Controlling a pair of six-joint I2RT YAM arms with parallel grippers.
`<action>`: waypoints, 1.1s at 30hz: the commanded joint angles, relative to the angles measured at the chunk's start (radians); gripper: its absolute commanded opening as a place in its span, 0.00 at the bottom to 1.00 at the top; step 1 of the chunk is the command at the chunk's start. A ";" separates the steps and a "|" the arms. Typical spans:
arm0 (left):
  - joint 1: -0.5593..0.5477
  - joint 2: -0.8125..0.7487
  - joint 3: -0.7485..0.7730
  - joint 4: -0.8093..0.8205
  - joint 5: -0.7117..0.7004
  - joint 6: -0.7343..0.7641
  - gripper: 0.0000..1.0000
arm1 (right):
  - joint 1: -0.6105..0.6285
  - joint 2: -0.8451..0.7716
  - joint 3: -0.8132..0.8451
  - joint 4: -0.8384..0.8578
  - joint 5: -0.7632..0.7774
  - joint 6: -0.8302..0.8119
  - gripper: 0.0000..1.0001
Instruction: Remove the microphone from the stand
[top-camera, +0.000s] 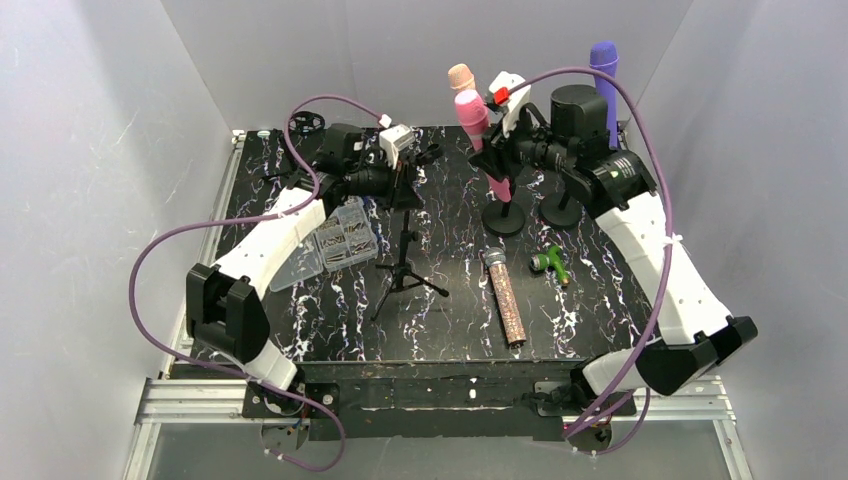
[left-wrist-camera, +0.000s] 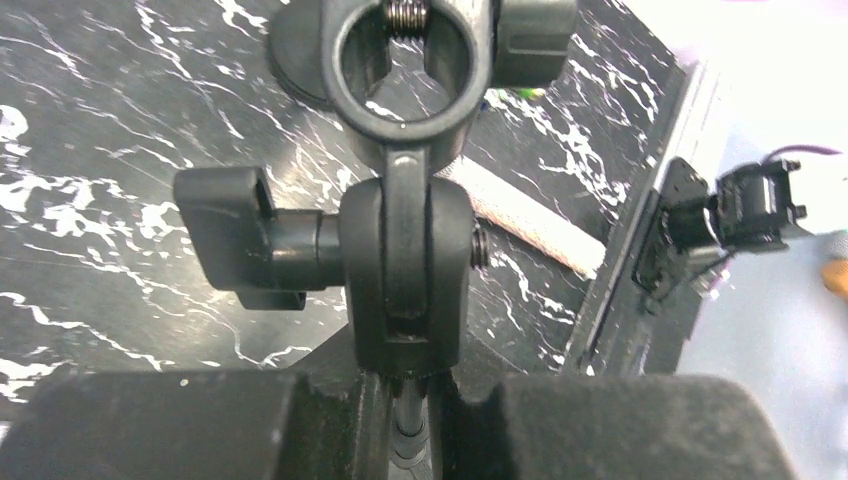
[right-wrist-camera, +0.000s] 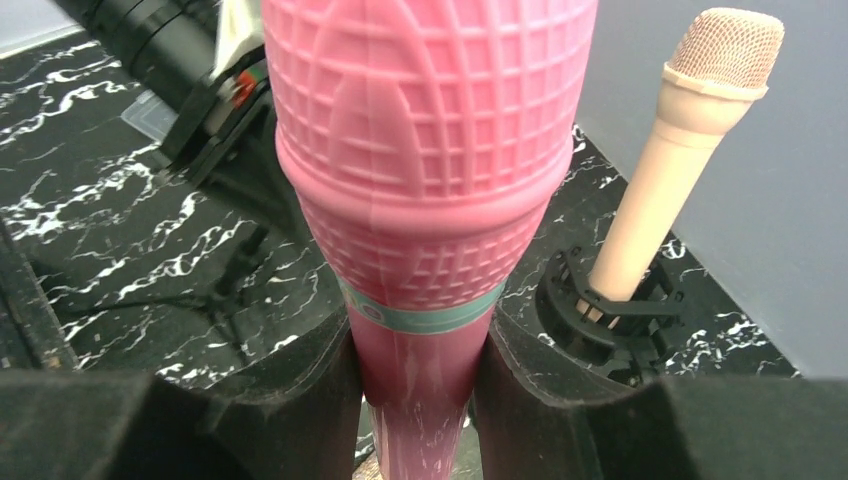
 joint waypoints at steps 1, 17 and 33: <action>-0.001 0.009 0.118 -0.009 -0.061 -0.035 0.00 | -0.035 -0.090 -0.041 0.075 -0.108 0.050 0.01; -0.001 0.263 0.397 0.221 -0.497 -0.084 0.00 | -0.133 -0.179 -0.198 0.118 -0.202 0.093 0.01; -0.005 0.325 0.328 0.338 -0.644 -0.088 0.00 | -0.167 -0.194 -0.255 0.140 -0.215 0.101 0.01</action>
